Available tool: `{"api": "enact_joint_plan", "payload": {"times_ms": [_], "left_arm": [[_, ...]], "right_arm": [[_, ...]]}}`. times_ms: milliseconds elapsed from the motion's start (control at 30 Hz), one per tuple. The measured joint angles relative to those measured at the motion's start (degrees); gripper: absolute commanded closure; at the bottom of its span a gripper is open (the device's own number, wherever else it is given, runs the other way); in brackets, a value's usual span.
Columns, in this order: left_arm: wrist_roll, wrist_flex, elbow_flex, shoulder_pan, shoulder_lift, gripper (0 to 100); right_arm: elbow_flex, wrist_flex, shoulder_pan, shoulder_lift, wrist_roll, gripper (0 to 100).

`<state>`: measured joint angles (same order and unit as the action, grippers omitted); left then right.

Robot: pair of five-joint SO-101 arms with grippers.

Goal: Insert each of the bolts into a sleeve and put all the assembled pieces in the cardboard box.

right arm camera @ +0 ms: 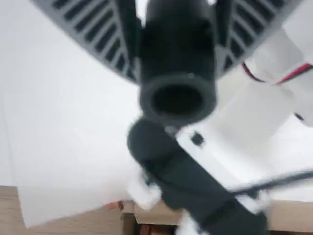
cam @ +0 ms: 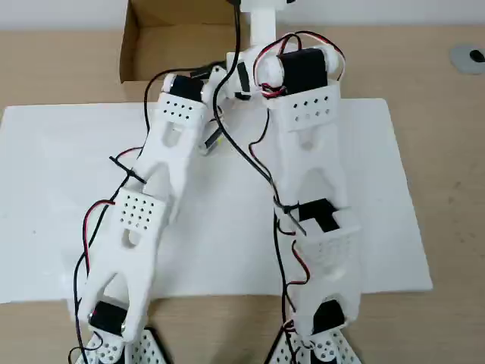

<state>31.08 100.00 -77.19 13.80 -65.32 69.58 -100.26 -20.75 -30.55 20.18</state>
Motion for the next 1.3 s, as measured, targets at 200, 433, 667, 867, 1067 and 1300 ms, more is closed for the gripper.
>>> {"api": "enact_joint_plan", "payload": {"times_ms": [200,433,667,867,1067,1300], "left_arm": [[-3.52,0.09,-6.68,0.0,0.09,91],[-6.68,0.09,-7.03,2.81,-1.67,91],[-10.2,0.09,-4.92,2.02,-5.63,82],[-14.07,-0.26,2.2,-0.62,-3.34,71],[-14.59,-0.35,10.46,-0.97,0.62,71],[-11.52,-0.35,23.47,-0.97,7.03,81]], "right_arm": [[0.0,0.0,0.0,0.0,0.0,98.8],[0.0,0.0,0.0,0.0,0.0,98.8],[0.0,0.0,0.0,0.0,-0.88,98.8],[0.0,0.0,0.0,0.0,-2.29,98.8],[0.0,0.0,0.0,0.0,-2.29,98.8],[0.0,0.18,0.0,0.0,-2.29,98.8]]}}
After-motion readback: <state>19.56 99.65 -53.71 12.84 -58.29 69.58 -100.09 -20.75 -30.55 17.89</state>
